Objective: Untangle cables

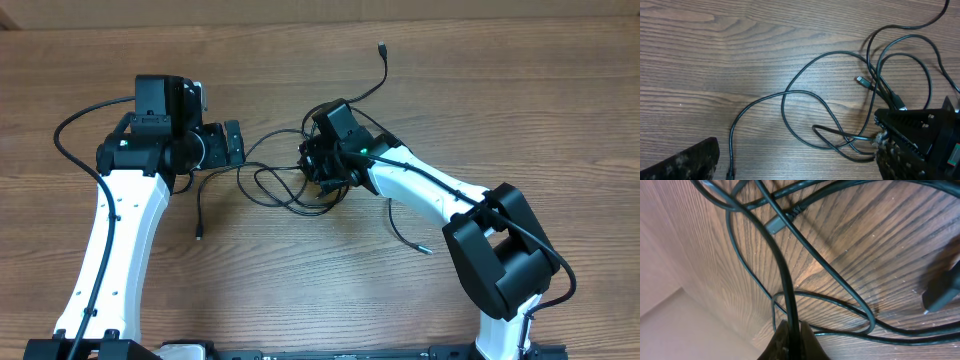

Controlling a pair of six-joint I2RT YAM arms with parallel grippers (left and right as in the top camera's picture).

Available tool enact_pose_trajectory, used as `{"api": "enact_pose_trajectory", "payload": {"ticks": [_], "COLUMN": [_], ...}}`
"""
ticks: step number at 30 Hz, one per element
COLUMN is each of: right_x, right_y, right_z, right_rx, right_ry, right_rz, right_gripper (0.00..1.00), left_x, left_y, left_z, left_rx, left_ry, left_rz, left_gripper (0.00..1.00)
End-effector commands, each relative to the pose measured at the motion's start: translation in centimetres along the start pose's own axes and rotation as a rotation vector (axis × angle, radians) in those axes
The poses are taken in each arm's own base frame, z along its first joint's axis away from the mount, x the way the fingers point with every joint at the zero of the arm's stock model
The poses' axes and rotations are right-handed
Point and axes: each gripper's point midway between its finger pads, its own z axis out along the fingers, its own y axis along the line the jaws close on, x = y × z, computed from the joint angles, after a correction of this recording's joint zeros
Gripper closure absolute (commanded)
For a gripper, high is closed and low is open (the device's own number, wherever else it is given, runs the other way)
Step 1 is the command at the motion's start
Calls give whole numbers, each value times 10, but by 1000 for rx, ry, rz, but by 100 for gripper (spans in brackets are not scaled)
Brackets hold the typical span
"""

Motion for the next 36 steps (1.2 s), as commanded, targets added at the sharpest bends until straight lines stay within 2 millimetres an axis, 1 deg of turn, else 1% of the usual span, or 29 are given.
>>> {"api": "enact_pose_trajectory", "payload": {"ticks": [1, 2, 3, 5, 8, 9, 11, 12, 15, 16, 17, 18, 19, 21, 22, 23, 24, 25, 26, 27, 29, 30, 33, 34, 35, 36], "right_x": [9, 10, 10, 8, 9, 11, 16, 19, 25, 25, 26, 26, 25, 23, 21, 19, 16, 12, 10, 6, 1, -3, -16, -25, -29, -37], "right_y": [14, 26, 34, 55, 77, 85, 96, 100, 107, 107, 110, 110, 112, 114, 115, 117, 117, 117, 117, 118, 117, 116, 107, 100, 97, 93], "right_z": [-12, -24, -33, -69, -118, -138, -173, -195, -251, -263, -285, -296, -318, -344, -363, -378, -388, -404, -415, -434, -462, -480, -524, -540, -546, -558], "right_rx": [-51, -96, -121, -199, -290, -329, -394, -421, -484, -493, -513, -521, -535, -540, -536, -538, -540, -544, -548, -559, -574, -584, -594, -585, -580, -565], "right_ry": [10, -11, -36, -129, -224, -250, -278, -293, -345, -363, -400, -419, -461, -503, -531, -554, -568, -590, -606, -638, -687, -723, -824, -878, -902, -952], "right_rz": [-103, -157, -184, -270, -374, -421, -506, -533, -573, -572, -581, -586, -596, -602, -606, -616, -613, -599, -591, -593, -594, -590, -558, -525, -512, -505], "right_gripper": [96, 96, 96, 96, 96, 96, 96, 96, 96, 96, 96, 96, 96, 96, 96, 96, 96, 96, 96, 96, 96, 96, 96, 96, 96, 96], "left_x": [-4, -4, -4, -4, -4, -4, -4, -4, -4, -4, -4, -4, -4, -4, -4, -4, -4, -4, -4, -4, -4, -4, -4, -4, -4, -4], "left_y": [-1, -1, -1, -1, -1, -1, -1, -1, -1, -1, -1, -1, -1, -1, -1, -1, -1, -1, -1, -1, -1, -1, -1, -1, -1, -1], "left_z": [-6, -6, -6, -6, -6, -6, -6, -6, -6, -6, -6, -6, -6, -6, -6, -6, -6, -6, -6, -6, -6, -6, -6, -6, -6, -6], "left_rx": [8, 8, 8, 8, 8, 8, 8, 8, 8, 8, 8, 8, 8, 8, 8, 8, 8, 8, 8, 8, 8, 8, 8, 9, 8, 8], "left_ry": [-20, -20, -20, -20, -20, -20, -20, -20, -20, -20, -20, -20, -20, -20, -20, -20, -20, -20, -20, -20, -20, -20, -20, -20, -20, -20], "left_rz": [21, 21, 21, 21, 21, 21, 21, 21, 21, 21, 21, 21, 21, 21, 21, 21, 21, 21, 21, 21, 21, 21, 21, 21, 21, 21], "left_gripper": [0, 1, 0, 0, 1, 0, 0, 0, 0, 0, 1, 0, 0, 0, 0, 0, 1, 0, 0, 0, 0, 0, 0, 0, 0, 0]}}
